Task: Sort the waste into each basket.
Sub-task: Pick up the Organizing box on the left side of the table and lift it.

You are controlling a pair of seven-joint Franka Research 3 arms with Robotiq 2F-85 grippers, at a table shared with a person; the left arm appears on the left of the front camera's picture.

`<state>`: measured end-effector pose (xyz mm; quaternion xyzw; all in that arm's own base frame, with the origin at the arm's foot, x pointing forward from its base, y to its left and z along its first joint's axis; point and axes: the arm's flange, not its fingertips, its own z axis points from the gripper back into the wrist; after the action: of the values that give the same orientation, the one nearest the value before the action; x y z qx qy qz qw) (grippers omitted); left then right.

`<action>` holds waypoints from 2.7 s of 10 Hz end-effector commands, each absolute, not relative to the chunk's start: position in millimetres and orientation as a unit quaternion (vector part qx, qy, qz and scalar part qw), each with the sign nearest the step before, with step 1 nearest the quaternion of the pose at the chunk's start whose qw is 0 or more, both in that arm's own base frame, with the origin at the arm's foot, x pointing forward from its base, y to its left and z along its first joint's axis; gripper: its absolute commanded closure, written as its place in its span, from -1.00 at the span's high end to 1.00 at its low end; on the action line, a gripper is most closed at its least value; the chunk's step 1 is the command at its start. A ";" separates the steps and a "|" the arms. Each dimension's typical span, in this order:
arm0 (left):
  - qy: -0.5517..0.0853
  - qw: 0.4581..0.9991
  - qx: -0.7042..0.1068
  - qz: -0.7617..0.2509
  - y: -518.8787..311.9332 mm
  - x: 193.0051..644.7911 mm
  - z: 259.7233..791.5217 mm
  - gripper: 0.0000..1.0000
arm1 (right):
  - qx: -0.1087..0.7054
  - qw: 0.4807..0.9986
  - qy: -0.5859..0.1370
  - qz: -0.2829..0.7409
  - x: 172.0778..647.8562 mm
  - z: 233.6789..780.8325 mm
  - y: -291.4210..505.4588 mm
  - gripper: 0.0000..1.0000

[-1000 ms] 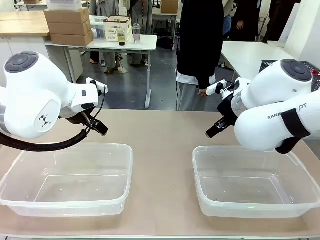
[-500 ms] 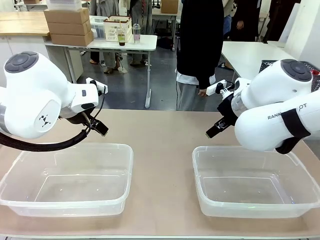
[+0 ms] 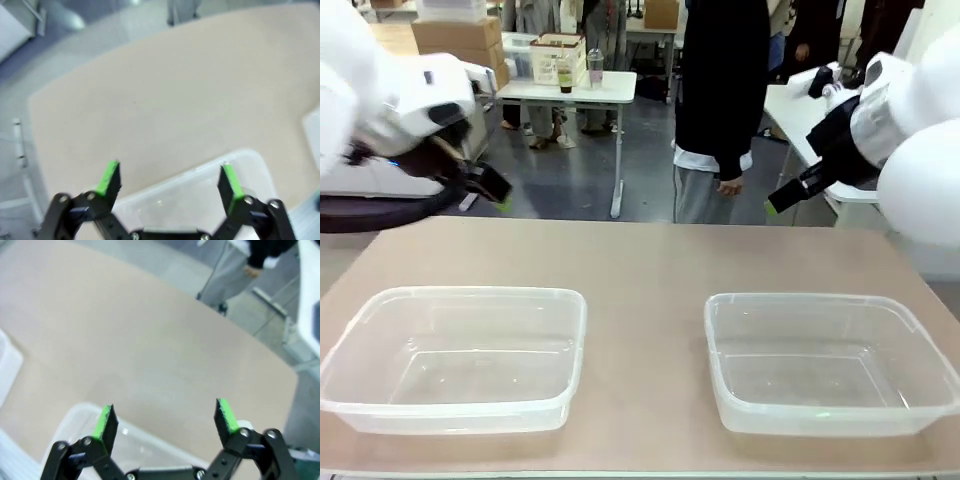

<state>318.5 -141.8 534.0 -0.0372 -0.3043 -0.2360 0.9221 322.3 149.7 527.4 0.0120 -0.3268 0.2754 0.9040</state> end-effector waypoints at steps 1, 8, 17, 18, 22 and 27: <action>-0.270 0.909 -0.085 -0.305 -128.8 252.5 513.2 1.00 | 0.025 0.919 -0.271 0.286 249.4 484.9 129.3 1.00; -0.228 0.902 -0.250 -0.270 -124.3 283.6 556.8 1.00 | 0.303 0.877 -0.269 0.259 286.2 535.0 130.5 1.00; -0.197 0.727 -0.642 -0.143 -28.9 305.5 549.3 1.00 | 0.637 0.705 -0.309 0.036 320.1 549.8 -29.5 1.00; -0.197 0.727 -0.642 -0.143 -28.9 305.5 549.3 1.00 | 0.637 0.705 -0.309 0.036 320.1 549.8 -29.5 1.00; -0.197 0.727 -0.642 -0.143 -28.9 305.5 549.3 1.00 | 0.637 0.705 -0.309 0.036 320.1 549.8 -29.5 1.00; -0.197 0.727 -0.642 -0.143 -28.9 305.5 549.3 1.00 | 0.637 0.705 -0.309 0.036 320.1 549.8 -29.5 1.00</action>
<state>302.0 -27.5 548.6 -0.6351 -0.1890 -0.1325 0.7371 315.1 -31.8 551.1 0.6334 -0.2948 0.0250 0.7150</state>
